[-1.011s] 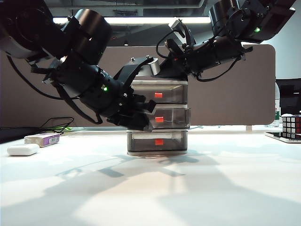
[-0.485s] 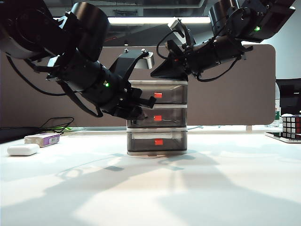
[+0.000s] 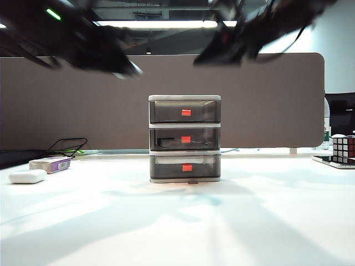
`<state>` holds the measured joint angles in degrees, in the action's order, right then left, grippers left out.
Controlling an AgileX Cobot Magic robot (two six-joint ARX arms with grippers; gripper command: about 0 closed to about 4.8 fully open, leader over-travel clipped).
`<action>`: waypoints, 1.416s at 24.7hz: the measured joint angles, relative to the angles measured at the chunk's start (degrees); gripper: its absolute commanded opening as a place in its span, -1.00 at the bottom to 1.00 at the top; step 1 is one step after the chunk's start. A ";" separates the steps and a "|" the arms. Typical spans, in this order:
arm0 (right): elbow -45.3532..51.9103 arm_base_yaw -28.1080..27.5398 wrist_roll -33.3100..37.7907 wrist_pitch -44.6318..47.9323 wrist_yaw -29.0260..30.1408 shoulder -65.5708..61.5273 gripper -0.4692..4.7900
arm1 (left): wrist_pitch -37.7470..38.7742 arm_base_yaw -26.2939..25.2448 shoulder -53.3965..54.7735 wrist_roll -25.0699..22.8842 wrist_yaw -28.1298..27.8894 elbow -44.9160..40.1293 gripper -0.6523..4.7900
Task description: Open the second layer of the drawer on the table, pick up the transparent tape on the table and put it in, and finally close the drawer.
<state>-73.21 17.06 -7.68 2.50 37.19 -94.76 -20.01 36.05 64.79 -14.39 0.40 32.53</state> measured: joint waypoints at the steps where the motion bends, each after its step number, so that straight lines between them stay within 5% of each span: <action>1: 1.95 0.02 -0.39 0.13 -0.63 3.08 -0.84 | 1.09 0.22 -4.24 0.42 -1.29 -1.92 -0.78; 7: 22.16 0.13 1.11 -1.92 -11.23 23.26 -0.84 | 12.57 5.09 -38.25 6.69 -15.67 -16.63 -0.78; 10: 30.12 0.74 4.74 2.14 -13.51 31.01 -0.84 | 14.10 6.21 -49.94 8.50 -18.97 -20.41 -0.78; 15: 42.84 6.45 7.17 1.05 -25.97 39.87 -0.84 | 24.76 8.81 -64.35 12.76 -24.59 -24.87 -0.78; 18: 49.00 9.94 9.62 4.26 -30.40 44.11 -0.84 | 30.10 9.77 -63.98 14.47 -25.33 -25.75 -0.78; 26: 63.04 17.05 14.73 13.14 -31.82 51.98 -0.84 | 27.41 9.77 -64.67 14.40 -23.26 -27.89 -0.78; 35: 71.06 17.31 15.37 18.25 -34.60 57.29 -0.84 | 25.59 9.66 -64.70 13.84 -22.49 -28.70 -0.78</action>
<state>-2.15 34.37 7.68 20.75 2.59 -37.47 5.58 45.71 0.10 -0.56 -22.09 3.84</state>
